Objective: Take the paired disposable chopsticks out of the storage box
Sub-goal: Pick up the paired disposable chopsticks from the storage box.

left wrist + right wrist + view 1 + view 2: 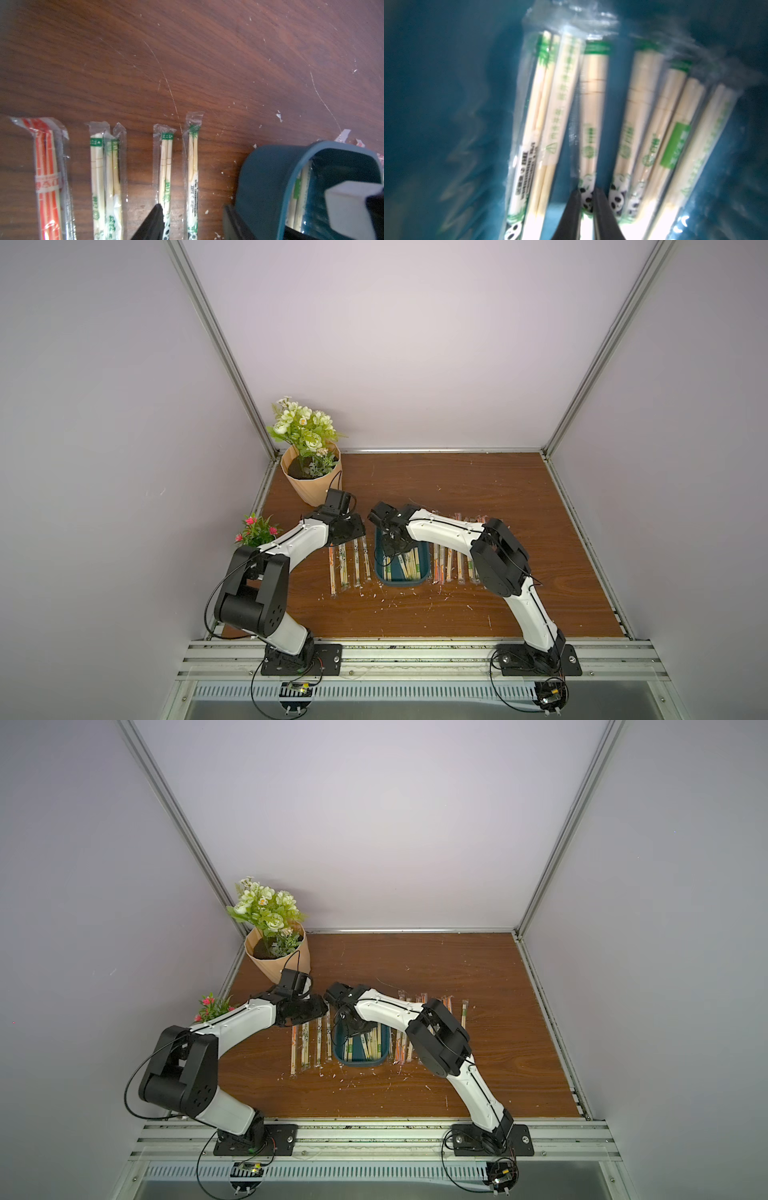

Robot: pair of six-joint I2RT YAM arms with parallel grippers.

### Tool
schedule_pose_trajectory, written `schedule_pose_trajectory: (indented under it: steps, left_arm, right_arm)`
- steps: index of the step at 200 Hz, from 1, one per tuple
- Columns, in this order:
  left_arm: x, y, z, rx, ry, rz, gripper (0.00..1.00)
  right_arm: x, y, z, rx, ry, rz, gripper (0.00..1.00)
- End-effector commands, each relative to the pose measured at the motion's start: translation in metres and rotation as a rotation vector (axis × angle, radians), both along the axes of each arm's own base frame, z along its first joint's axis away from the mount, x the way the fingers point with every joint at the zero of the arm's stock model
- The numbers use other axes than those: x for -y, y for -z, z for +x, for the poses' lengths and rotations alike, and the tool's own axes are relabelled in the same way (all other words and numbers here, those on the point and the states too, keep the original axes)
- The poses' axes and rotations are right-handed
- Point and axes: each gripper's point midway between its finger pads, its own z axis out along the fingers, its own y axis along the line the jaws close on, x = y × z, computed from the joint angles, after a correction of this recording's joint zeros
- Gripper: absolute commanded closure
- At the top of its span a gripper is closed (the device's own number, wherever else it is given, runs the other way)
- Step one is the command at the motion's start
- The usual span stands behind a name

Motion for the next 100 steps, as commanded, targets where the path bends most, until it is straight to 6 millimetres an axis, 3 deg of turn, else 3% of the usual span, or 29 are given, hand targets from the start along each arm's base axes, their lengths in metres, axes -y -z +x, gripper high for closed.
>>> schedule_pose_trajectory:
  steps: [1, 32, 100]
  left_arm:
    - [-0.003, -0.006, 0.002, 0.016, -0.008, -0.007, 0.51]
    - [-0.003, -0.006, 0.002, 0.015, -0.009, -0.007, 0.51]
    - [-0.002, -0.005, 0.002, 0.013, -0.008, -0.008, 0.52]
  right_arm:
    - [-0.002, 0.025, -0.017, -0.104, -0.023, -0.007, 0.88]
    - [-0.011, 0.016, -0.015, -0.101, -0.026, 0.032, 0.95]
    - [-0.018, -0.027, -0.002, -0.041, -0.014, 0.11, 1.0]
